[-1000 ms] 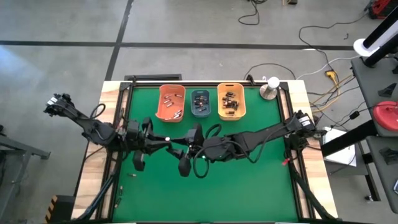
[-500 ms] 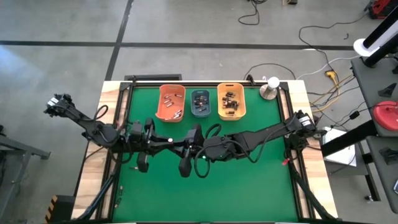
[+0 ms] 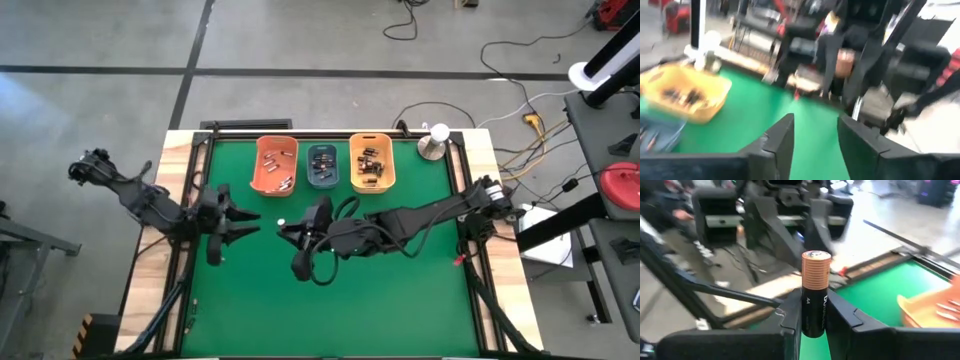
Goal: Sort batteries
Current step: Put the large black battery into the yellow bin
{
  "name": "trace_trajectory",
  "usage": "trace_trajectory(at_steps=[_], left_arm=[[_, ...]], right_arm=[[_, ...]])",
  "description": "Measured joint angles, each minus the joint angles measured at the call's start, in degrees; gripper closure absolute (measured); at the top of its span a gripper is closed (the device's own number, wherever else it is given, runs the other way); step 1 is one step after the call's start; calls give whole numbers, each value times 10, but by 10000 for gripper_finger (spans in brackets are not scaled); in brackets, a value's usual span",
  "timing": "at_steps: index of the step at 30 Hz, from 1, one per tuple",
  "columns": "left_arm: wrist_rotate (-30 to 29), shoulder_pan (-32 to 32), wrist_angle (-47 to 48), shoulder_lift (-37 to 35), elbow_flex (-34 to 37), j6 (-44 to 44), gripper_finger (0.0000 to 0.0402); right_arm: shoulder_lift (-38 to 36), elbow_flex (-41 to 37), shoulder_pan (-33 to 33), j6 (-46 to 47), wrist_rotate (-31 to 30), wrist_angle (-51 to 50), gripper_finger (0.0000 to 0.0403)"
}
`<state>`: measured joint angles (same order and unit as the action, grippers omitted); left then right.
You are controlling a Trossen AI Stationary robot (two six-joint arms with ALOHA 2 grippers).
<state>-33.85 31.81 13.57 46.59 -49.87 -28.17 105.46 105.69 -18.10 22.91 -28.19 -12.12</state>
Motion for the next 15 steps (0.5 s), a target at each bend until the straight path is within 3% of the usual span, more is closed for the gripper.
trace_trajectory(at_steps=[3, 9, 12, 15], left_arm=[[4, 0, 154, -33, 0, -68, 257], [5, 0, 477, -59, 13, -287, 249], [8, 0, 559, -58, 32, -366, 249], [18, -1, 567, -59, 65, -401, 249]], right_arm=[[-6, 0, 5, 19, -8, -66, 351], [-18, 2, 42, 80, -14, -271, 353], [-19, 6, 73, 104, -14, -416, 353], [-19, 2, 110, 105, -13, -544, 353]])
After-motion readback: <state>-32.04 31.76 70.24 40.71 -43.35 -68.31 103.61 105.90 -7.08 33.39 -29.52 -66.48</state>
